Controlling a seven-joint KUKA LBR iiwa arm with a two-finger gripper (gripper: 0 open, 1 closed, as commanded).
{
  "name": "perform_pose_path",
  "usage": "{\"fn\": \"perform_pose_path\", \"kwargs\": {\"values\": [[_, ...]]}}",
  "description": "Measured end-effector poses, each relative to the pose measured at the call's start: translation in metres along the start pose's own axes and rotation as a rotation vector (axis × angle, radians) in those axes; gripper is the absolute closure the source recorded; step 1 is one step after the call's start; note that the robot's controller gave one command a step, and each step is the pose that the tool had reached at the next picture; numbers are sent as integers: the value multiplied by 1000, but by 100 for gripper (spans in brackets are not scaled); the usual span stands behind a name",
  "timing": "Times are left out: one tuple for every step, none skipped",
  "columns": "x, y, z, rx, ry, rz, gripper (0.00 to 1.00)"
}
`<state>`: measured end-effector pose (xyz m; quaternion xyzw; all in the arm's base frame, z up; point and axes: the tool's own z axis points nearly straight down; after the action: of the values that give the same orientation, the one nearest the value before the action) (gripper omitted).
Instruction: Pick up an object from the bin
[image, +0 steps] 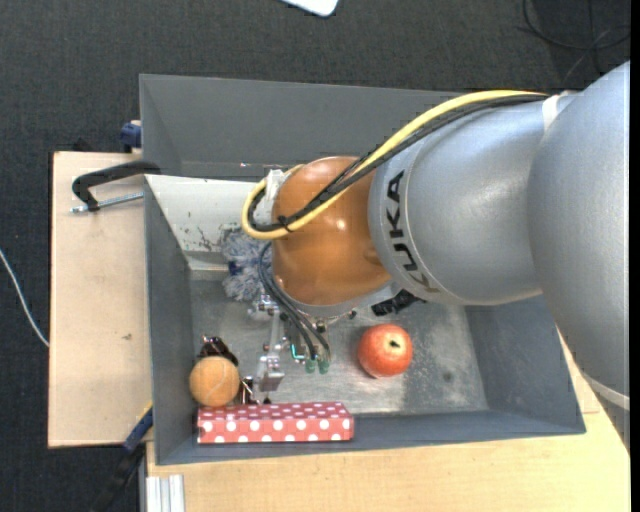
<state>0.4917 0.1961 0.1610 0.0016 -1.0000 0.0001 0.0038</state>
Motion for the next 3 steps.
{"fn": "perform_pose_path", "kwargs": {"values": [[-2, -1, -4, -2, -8, 3, 0], [-10, 7, 74, -5, -27, -155, 0], [-11, 6, 85, -3, -21, -544, 100]]}}
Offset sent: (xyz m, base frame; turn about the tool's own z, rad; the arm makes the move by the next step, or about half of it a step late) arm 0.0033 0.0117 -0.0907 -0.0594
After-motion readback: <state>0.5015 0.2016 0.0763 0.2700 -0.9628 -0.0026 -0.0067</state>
